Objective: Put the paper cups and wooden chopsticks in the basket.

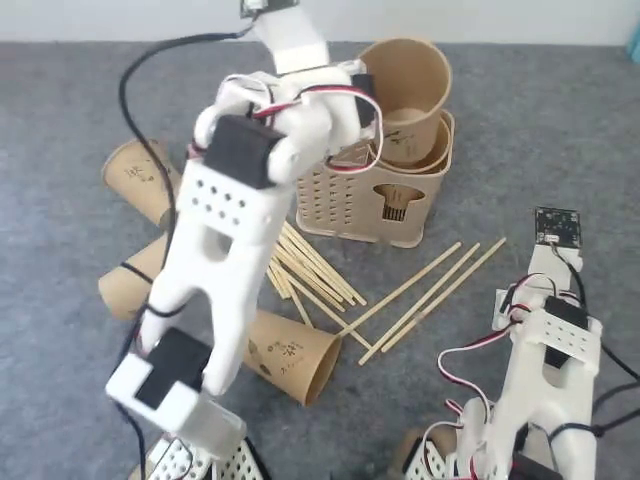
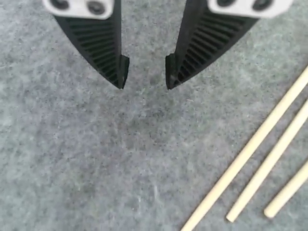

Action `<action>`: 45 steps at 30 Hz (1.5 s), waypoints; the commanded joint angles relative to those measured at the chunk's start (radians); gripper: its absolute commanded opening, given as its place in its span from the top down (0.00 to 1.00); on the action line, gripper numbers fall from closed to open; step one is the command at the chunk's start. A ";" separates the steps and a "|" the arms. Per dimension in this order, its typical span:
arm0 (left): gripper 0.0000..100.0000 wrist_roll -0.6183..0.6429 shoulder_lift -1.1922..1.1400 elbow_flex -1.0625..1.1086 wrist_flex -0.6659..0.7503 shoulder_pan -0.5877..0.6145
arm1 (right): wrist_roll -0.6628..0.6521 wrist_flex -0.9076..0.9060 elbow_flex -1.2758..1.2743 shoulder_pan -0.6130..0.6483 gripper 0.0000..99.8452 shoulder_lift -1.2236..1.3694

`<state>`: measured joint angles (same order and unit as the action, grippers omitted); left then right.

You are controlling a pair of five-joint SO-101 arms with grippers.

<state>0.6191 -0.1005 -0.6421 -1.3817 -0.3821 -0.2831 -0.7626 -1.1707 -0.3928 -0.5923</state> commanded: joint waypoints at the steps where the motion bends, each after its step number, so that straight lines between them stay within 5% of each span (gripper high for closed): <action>1: 0.99 0.009 -0.015 -0.036 0.038 -0.011 | -0.023 0.021 0.005 0.008 0.86 -0.038; 10: 0.96 -0.061 -0.072 -0.031 -0.028 -0.008 | -0.023 0.022 0.005 0.007 0.86 -0.038; 17: 0.71 -0.124 -0.031 -0.096 -0.193 -0.003 | -0.023 0.024 0.005 0.007 0.86 -0.038; 25: 0.71 -0.229 0.175 -0.180 -0.376 0.178 | -0.023 0.030 0.005 0.004 0.86 -0.038; 35: 0.71 -0.460 0.703 0.433 -0.341 0.644 | -0.023 0.024 -0.012 0.007 0.86 -0.048; 45: 0.71 -0.577 0.856 1.089 0.041 0.885 | -0.023 -0.002 -0.012 0.008 0.87 -0.050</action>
<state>0.0545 0.7296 0.3184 -1.4753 0.4496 -0.2831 -0.7564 -1.1922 -0.3928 -0.5923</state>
